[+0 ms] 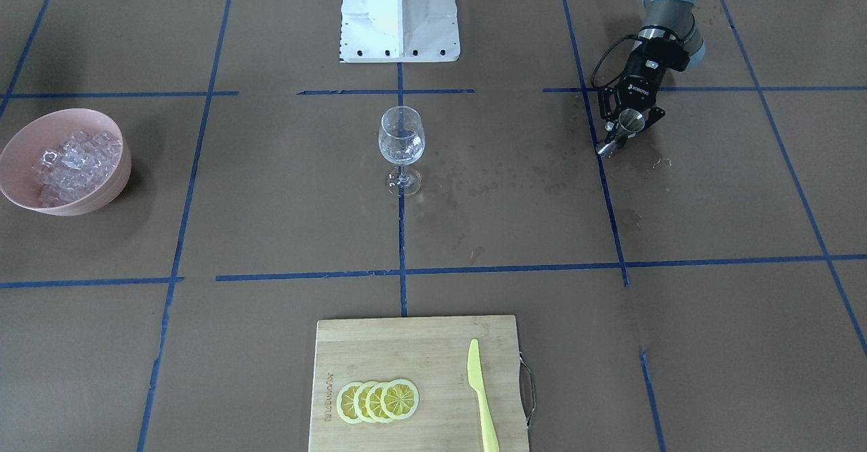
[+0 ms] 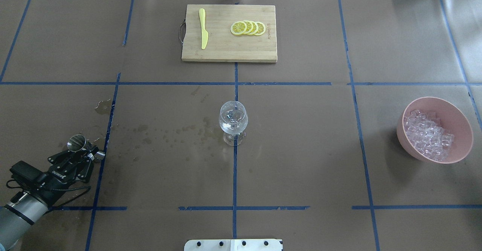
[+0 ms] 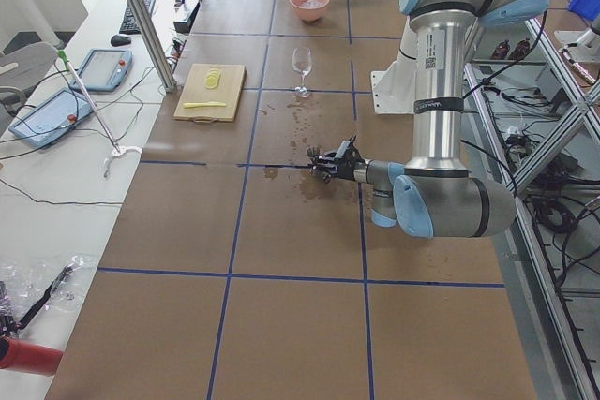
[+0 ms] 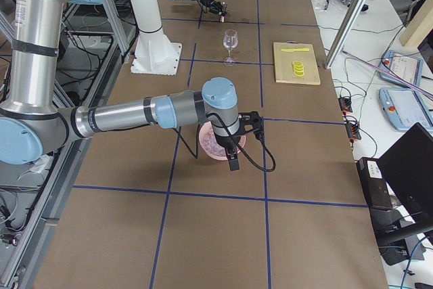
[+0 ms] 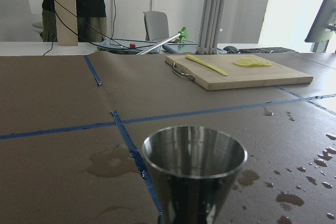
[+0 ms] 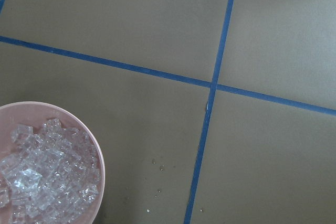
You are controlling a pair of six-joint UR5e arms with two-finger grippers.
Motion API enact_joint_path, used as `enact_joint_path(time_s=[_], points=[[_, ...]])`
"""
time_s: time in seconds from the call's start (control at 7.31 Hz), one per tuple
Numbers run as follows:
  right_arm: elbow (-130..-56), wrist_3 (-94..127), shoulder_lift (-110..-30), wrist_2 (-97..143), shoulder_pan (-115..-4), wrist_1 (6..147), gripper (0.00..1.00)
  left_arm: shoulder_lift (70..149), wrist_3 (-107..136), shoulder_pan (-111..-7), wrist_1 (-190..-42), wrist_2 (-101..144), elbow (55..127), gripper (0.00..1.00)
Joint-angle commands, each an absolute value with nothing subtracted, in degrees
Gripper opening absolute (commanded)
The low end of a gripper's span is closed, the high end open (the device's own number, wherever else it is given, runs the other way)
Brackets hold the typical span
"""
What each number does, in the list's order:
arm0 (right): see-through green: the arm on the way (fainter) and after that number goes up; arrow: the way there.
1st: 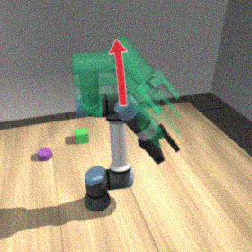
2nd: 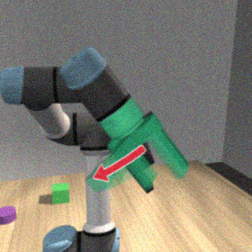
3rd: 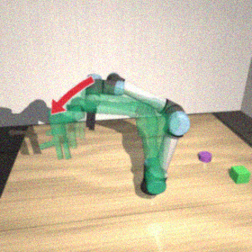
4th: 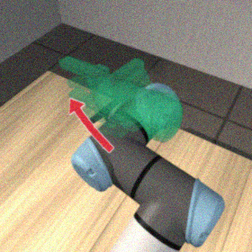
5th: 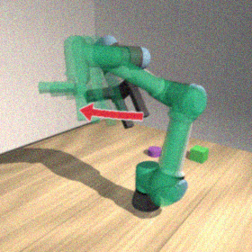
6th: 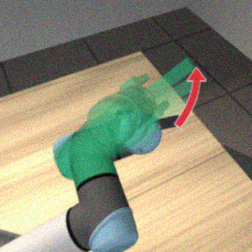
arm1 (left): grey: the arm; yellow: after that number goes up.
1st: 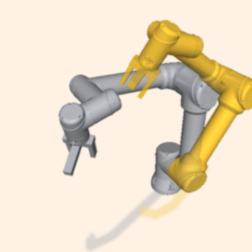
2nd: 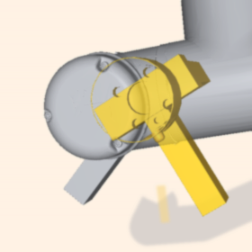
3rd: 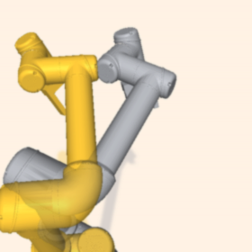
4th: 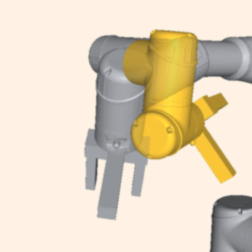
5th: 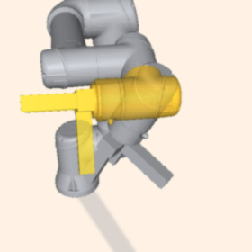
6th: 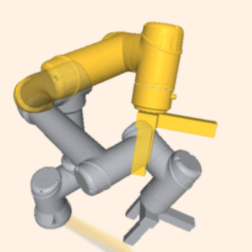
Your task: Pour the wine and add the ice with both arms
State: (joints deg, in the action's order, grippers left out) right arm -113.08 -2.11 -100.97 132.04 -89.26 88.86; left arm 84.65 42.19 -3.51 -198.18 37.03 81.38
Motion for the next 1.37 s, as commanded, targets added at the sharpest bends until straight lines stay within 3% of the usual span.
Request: enact_joint_path(time_s=[0.0, 0.14, 0.27, 1.23], points=[[-113.0, -2.1, -100.8, 132.0, -89.2, 88.9, 1.0, 85.2, 42.2, -3.4, -198.2, 37.0, 81.4, 0.68], [-113.0, -2.1, -100.8, 132.0, -89.2, 88.9, 1.0, 85.2, 42.2, -3.4, -198.3, 37.0, 81.5, 0.91], [-113.0, -2.1, -100.8, 132.0, -89.3, 88.9, 1.0, 85.1, 42.0, -3.5, -198.3, 37.0, 82.0, 0.99], [-112.9, -2.0, -100.7, 132.0, -89.2, 88.9, 1.0, 83.7, 29.1, -5.0, -205.2, 33.9, 89.5, 1.0]])
